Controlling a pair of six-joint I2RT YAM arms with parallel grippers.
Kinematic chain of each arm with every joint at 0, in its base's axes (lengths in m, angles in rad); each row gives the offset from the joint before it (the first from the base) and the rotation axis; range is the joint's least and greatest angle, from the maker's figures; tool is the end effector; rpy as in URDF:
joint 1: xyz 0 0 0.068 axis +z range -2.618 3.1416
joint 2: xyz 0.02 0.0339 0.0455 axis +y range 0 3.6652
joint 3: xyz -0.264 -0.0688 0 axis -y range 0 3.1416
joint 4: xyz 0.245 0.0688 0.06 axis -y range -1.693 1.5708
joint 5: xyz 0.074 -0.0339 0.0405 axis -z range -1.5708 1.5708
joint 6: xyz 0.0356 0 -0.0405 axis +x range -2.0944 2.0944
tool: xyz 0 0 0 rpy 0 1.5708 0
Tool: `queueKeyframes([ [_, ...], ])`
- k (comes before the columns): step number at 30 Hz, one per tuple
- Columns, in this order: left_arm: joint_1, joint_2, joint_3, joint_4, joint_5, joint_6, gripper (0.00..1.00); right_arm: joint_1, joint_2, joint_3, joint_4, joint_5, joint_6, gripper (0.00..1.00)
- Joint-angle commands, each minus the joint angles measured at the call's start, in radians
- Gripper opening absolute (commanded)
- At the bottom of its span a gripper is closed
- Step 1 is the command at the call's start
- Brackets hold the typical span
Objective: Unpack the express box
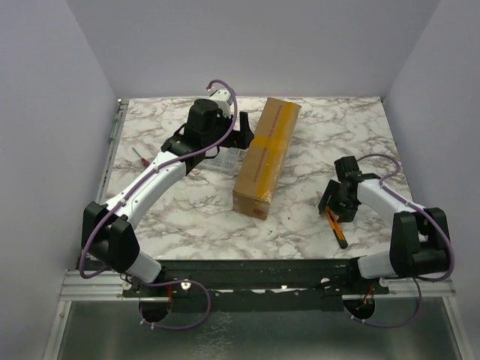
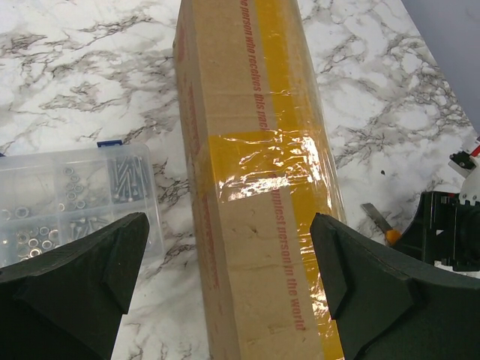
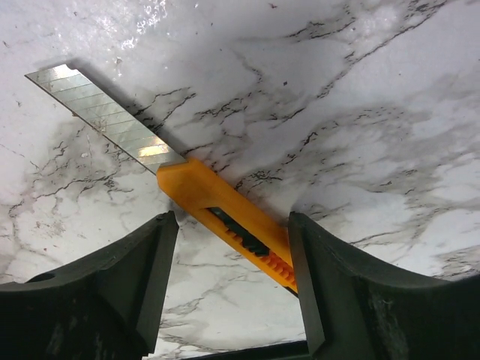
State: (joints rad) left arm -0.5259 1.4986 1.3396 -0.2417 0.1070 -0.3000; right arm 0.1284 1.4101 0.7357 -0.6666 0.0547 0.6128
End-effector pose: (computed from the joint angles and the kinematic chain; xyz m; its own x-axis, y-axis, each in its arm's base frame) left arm 0.3035 -0.1805 0.3546 -0.4949 -0.0525 -0.8674 0.4584 0.8322 -0.3119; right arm 0.2299 0.0277 0.1613 -0.8564 0.4685 -0.2169 0.4609 0.8831 0.0875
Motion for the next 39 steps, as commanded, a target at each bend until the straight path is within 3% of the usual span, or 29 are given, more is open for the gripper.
queueKeyframes([
  [1, -0.006, 0.01, -0.006, 0.003, 0.028, -0.014, 0.99, 0.025, -0.023, -0.06, 0.061, -0.001, 0.045, 0.67],
  [4, -0.009, 0.012, -0.007, 0.003, 0.028, -0.016, 0.99, 0.037, -0.016, -0.061, 0.078, 0.047, 0.054, 0.62],
  [10, -0.021, 0.008, -0.011, 0.005, 0.017, -0.017, 0.99, 0.04, -0.015, -0.088, 0.208, -0.046, 0.039, 0.19],
  [13, -0.029, 0.0, -0.014, 0.006, 0.006, -0.01, 0.99, 0.04, -0.037, -0.099, 0.272, -0.171, 0.001, 0.01],
  [17, -0.038, -0.011, -0.017, 0.014, 0.016, -0.013, 0.99, 0.04, -0.16, -0.103, 0.381, -0.383, -0.13, 0.0],
  [21, -0.054, -0.037, -0.034, 0.042, 0.041, -0.01, 0.99, 0.04, -0.348, -0.091, 0.487, -0.624, -0.151, 0.0],
  [27, -0.056, -0.162, -0.171, 0.277, 0.286, -0.153, 0.99, 0.04, -0.518, -0.108, 0.87, -0.844, 0.158, 0.0],
  [30, -0.054, -0.284, -0.307, 0.478, 0.402, -0.315, 0.99, 0.04, -0.55, -0.144, 1.203, -0.89, 0.395, 0.0],
  [35, -0.062, -0.419, -0.467, 0.766, 0.518, -0.612, 0.99, 0.059, -0.472, -0.118, 1.529, -0.898, 0.59, 0.0],
  [39, -0.103, -0.463, -0.538, 0.833, 0.506, -0.704, 0.99, 0.124, -0.371, -0.095, 1.732, -0.88, 0.679, 0.0],
])
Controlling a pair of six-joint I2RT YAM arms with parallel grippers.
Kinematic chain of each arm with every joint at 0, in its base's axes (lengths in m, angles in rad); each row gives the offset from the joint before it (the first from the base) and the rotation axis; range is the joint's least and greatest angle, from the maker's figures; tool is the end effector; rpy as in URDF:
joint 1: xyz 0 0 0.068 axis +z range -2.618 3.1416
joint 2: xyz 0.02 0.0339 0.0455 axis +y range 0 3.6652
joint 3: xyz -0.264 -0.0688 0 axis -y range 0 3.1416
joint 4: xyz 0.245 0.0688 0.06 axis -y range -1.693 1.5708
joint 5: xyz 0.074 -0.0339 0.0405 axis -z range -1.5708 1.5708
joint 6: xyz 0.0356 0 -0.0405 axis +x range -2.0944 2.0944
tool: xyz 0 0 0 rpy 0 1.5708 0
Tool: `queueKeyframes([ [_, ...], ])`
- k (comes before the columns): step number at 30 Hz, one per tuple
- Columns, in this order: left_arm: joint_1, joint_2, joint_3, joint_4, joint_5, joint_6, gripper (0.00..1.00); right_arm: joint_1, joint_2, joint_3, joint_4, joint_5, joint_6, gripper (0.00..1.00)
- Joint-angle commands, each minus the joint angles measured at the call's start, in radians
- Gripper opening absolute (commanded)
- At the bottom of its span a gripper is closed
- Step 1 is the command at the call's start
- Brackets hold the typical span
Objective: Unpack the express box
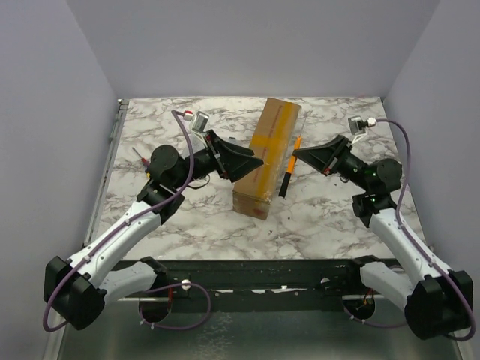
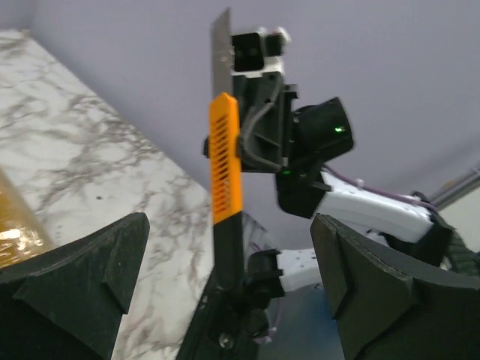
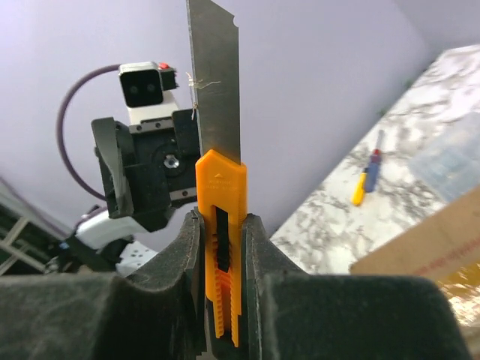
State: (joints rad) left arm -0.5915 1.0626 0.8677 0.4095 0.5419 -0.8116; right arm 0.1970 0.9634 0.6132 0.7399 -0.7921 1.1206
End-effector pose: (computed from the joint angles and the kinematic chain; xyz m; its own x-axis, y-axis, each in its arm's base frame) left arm 0.1937 -0.1522 0.3778 -0.5283 -0.3938 -0.7522 0.7450 0.2100 -0.6331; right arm 0.2026 0.0663 0.3402 -0.5430 0.5365 -0.6460 -0.6762 0.1767 0.7152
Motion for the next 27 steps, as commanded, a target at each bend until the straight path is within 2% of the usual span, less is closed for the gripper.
queueKeyframes([
  [1, -0.05, -0.038, -0.077, 0.186, 0.058, -0.198, 0.99, 0.075, 0.098, 0.029, 0.38, -0.025, 0.188, 0.0],
  [7, -0.14, -0.055, -0.104, 0.199, 0.007, -0.19, 0.99, 0.21, 0.148, 0.025, 0.489, 0.058, 0.191, 0.0],
  [13, -0.192, -0.058, -0.132, 0.201, -0.028, -0.177, 0.98, 0.258, 0.122, -0.013, 0.525, 0.138, 0.192, 0.0],
  [27, -0.249, -0.023, -0.116, 0.232, -0.085, -0.14, 0.78, 0.332, 0.172, -0.015, 0.602, 0.17, 0.213, 0.0],
])
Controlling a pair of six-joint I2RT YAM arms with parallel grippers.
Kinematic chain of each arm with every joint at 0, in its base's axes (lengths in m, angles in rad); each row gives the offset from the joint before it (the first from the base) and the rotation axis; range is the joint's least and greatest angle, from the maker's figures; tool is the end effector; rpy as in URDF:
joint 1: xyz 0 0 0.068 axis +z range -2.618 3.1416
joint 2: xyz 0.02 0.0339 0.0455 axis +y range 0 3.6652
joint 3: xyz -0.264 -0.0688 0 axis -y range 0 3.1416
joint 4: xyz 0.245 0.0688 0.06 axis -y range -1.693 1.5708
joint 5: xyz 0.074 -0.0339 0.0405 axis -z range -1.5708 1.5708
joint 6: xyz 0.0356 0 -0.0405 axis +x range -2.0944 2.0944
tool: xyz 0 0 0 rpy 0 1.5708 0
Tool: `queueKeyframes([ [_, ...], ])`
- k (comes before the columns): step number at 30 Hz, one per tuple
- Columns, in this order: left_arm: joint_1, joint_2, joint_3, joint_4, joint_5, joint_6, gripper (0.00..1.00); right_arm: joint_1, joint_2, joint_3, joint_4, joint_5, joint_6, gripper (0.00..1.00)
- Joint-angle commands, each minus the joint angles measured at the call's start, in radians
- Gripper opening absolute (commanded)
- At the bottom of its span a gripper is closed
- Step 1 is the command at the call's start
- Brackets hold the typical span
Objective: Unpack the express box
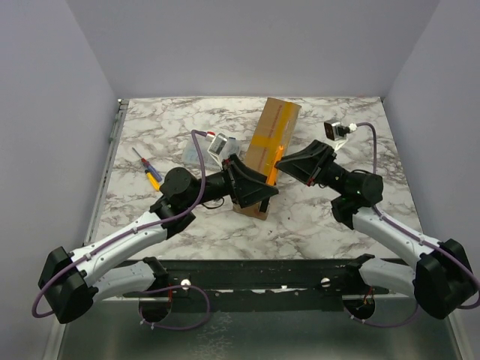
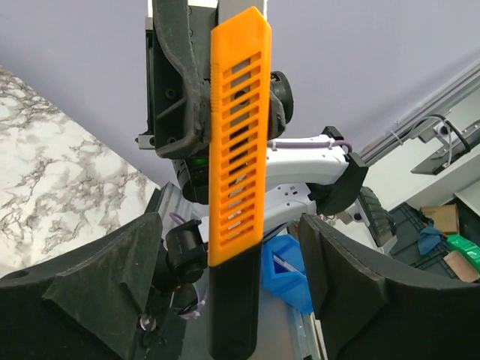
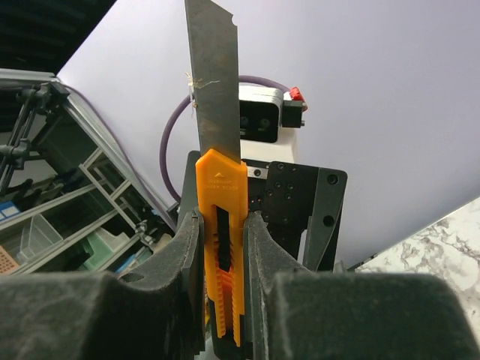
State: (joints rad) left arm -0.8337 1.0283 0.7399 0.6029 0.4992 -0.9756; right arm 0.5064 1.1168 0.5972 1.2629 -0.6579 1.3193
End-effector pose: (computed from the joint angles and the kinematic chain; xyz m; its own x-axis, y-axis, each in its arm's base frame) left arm 0.1458 -0.1860 0.3600 -0.6751 -0.3379 -0.6558 0.7082 -0.0478 -0.7044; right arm 0.1835 0.1267 0.3503 -0.6057 0.5404 -0.5840 -0.7667 -0.2000 0.6101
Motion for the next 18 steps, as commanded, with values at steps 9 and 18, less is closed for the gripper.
queueKeyframes([
  [9, -0.007, -0.01, 0.082, -0.231, -0.185, 0.203, 0.25, 0.044, 0.02, -0.033, 0.075, 0.056, 0.012, 0.0],
  [18, -0.033, -0.029, 0.212, -0.732, -0.602, 0.367, 0.0, 0.056, -0.065, 0.072, -0.609, 0.163, -0.256, 0.63],
])
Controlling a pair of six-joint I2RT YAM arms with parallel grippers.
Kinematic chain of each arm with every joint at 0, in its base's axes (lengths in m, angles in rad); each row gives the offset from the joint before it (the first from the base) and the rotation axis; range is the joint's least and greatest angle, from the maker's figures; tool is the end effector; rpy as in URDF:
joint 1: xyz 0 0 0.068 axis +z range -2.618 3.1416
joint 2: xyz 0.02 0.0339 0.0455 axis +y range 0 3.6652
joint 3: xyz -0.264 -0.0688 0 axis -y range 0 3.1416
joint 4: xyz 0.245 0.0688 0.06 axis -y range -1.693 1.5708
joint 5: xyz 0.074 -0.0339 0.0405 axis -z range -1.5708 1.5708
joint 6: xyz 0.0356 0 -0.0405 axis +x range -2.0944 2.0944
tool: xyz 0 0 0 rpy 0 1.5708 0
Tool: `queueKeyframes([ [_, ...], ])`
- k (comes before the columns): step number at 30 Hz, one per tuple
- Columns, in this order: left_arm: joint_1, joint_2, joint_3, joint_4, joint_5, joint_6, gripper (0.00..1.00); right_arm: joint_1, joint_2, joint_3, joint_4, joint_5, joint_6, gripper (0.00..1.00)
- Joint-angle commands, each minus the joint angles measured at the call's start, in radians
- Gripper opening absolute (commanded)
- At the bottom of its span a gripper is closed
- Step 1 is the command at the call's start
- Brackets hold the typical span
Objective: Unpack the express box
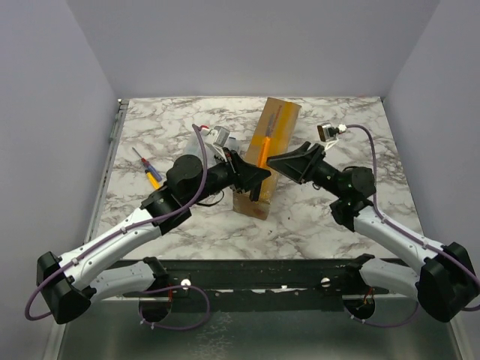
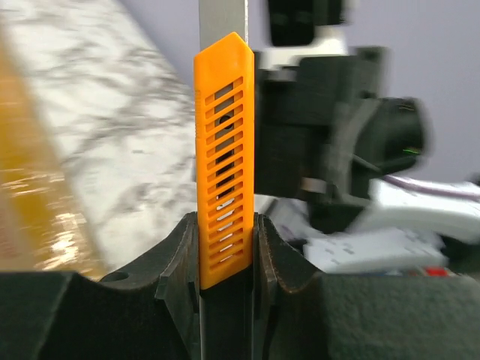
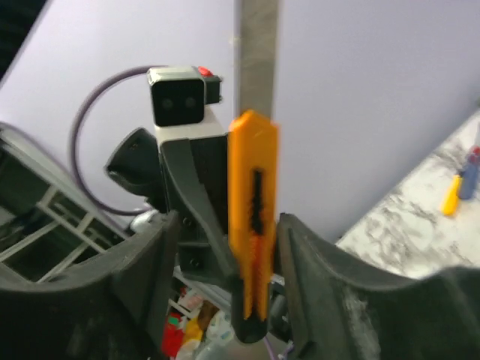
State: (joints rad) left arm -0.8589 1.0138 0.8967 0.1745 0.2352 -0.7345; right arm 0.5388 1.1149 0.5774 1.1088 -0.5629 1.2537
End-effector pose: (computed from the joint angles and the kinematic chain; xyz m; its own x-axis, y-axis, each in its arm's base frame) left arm 0.1500 -0.1865 0.3748 -0.5675 -0.3400 -0.7499 0.6844 0.3116 -0.6592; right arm 0.1898 0.1356 0.3329 -0.6337 0.5574 -0.5365 -0.6964 -0.1091 0.7093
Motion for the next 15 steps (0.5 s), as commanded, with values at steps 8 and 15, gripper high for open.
queueKeyframes([
  [8, -0.102, -0.003, 0.081, -0.415, -0.542, 0.184, 0.0, 0.086, 0.048, 0.302, -0.917, 0.257, -0.336, 0.71],
  [15, -0.109, 0.007, 0.087, -0.421, -0.537, 0.21, 0.0, 0.122, 0.16, 0.399, -0.985, 0.281, -0.349, 0.63],
])
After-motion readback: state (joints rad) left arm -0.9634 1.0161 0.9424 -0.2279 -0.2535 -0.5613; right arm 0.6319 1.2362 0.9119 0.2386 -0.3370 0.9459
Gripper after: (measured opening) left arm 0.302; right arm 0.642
